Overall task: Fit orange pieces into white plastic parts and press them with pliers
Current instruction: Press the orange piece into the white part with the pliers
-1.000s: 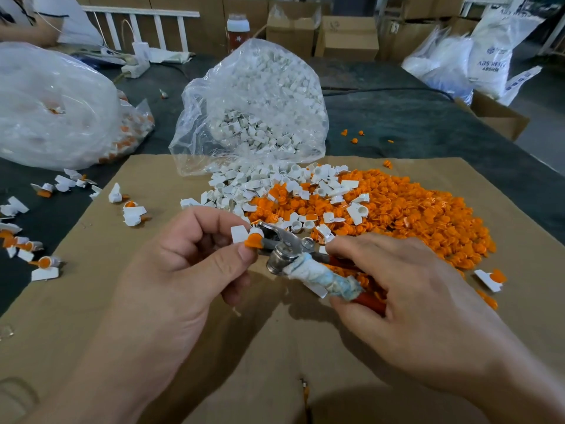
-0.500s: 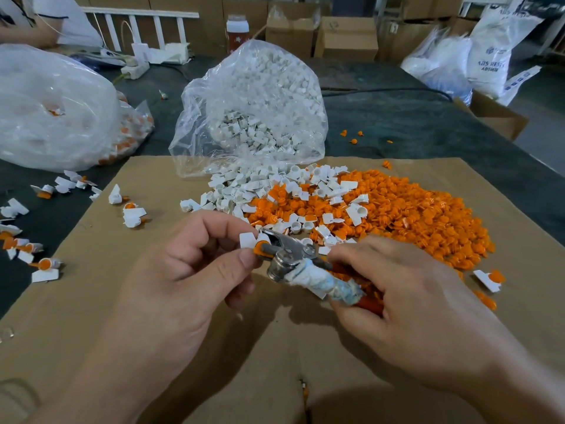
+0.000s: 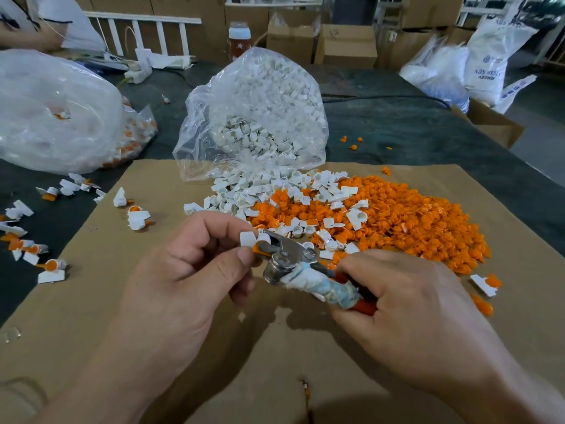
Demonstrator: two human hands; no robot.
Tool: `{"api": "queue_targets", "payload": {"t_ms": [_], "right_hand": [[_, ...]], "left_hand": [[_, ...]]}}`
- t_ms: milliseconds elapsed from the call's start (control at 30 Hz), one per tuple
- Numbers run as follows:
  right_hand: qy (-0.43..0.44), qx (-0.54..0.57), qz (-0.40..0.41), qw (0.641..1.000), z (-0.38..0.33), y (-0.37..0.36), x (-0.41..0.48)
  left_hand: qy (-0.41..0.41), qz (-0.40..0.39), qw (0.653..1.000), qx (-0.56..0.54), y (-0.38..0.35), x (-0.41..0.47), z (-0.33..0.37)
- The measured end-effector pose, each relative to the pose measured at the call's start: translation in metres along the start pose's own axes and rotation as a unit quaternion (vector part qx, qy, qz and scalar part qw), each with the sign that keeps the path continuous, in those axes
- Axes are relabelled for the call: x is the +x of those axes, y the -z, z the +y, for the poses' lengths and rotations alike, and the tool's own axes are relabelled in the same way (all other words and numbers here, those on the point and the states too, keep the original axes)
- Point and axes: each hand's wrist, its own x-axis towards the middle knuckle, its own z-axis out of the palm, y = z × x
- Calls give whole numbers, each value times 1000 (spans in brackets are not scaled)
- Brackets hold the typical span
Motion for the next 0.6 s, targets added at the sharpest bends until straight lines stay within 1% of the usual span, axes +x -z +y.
{"api": "queue_targets", "payload": {"t_ms": [133, 233, 267, 333, 400, 467, 533, 600], "right_hand": [[-9, 22, 4, 1000, 6, -6, 1], [-26, -11, 19, 999, 11, -9, 5], [-37, -32, 18, 999, 13, -10, 6], [-64, -80, 11, 995, 17, -11, 8], [-84, -115, -4, 990, 18, -13, 9], [-90, -129, -28, 987, 17, -14, 11], [-94, -125, -52, 986, 18, -15, 13], [-88, -119, -46, 988, 19, -14, 12]], "left_hand": [[35, 37, 998, 33, -3, 0, 1], [90, 76, 992, 50, -1, 3, -2], [120, 74, 989, 45, -1, 3, -2], [188, 41, 981, 30, -4, 0, -2], [238, 9, 971, 18, -10, -3, -4], [249, 0, 968, 36, -14, -6, -7], [244, 8, 968, 58, -15, -6, -7], [246, 18, 967, 64, -15, -6, -5]]}}
